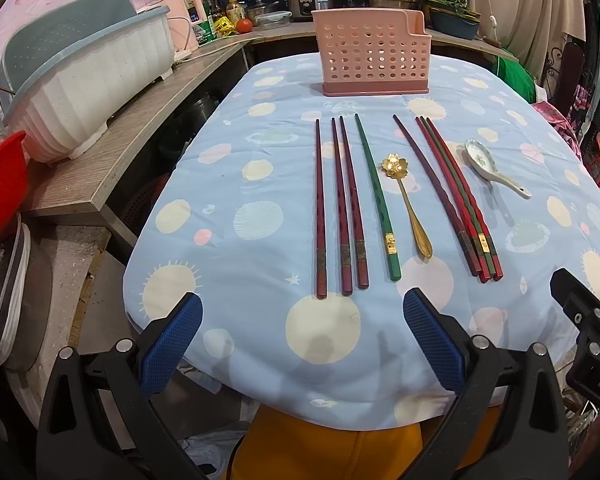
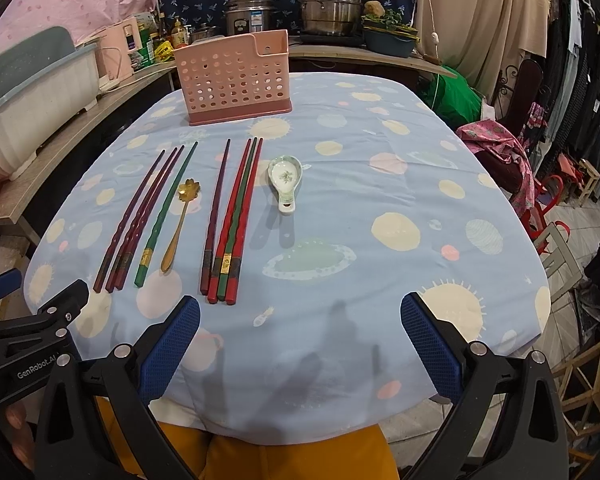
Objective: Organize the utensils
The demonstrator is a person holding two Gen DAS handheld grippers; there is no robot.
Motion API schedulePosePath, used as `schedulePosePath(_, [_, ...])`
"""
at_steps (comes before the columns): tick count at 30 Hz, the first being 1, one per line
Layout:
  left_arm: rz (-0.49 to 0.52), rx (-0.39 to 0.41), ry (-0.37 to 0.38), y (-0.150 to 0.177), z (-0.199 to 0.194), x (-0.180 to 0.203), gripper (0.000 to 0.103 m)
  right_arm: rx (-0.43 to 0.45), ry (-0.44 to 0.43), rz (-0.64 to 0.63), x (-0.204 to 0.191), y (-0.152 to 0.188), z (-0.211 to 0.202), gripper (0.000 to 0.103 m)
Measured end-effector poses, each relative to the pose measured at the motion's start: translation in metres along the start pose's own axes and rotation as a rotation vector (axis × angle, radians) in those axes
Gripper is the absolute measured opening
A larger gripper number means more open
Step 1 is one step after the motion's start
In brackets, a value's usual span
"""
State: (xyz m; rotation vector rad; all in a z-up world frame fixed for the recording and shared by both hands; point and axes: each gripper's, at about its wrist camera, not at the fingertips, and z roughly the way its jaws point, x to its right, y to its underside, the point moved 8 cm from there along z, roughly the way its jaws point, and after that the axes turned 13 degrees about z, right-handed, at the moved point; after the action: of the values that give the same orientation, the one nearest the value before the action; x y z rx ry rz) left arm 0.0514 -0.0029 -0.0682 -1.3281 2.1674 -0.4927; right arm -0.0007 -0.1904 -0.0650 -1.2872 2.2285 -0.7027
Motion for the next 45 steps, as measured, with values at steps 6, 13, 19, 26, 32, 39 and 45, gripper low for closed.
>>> schedulePosePath(6, [0.002, 0.000, 0.001, 0.000, 0.001, 0.001, 0.096, -0.001, 0.000, -0.002, 0.001, -0.001, -0.001, 0.096])
schedulePosePath(13, [-0.002, 0.000, 0.006, -0.001, 0.001, 0.002, 0.096, 0.000, 0.001, -0.003, -0.001, 0.000, -0.001, 0.096])
schedulePosePath(19, [-0.001, -0.003, 0.008, -0.001, 0.002, 0.002, 0.096, -0.001, 0.001, -0.005, -0.002, 0.000, -0.002, 0.096])
schedulePosePath(26, [-0.005, -0.008, 0.012, 0.000, 0.002, 0.003, 0.096, -0.005, 0.002, 0.000, -0.002, 0.000, -0.001, 0.096])
schedulePosePath(32, [-0.005, -0.008, 0.013, 0.000, 0.002, 0.002, 0.096, -0.005, 0.002, -0.001, -0.002, 0.000, -0.001, 0.096])
schedulePosePath(39, [-0.007, -0.009, 0.017, 0.001, 0.003, 0.002, 0.096, -0.004, 0.002, 0.001, -0.002, 0.000, -0.001, 0.096])
schedulePosePath(45, [-0.052, -0.039, 0.044, 0.006, 0.012, -0.002, 0.096, -0.011, 0.003, 0.008, 0.001, 0.001, 0.001, 0.096])
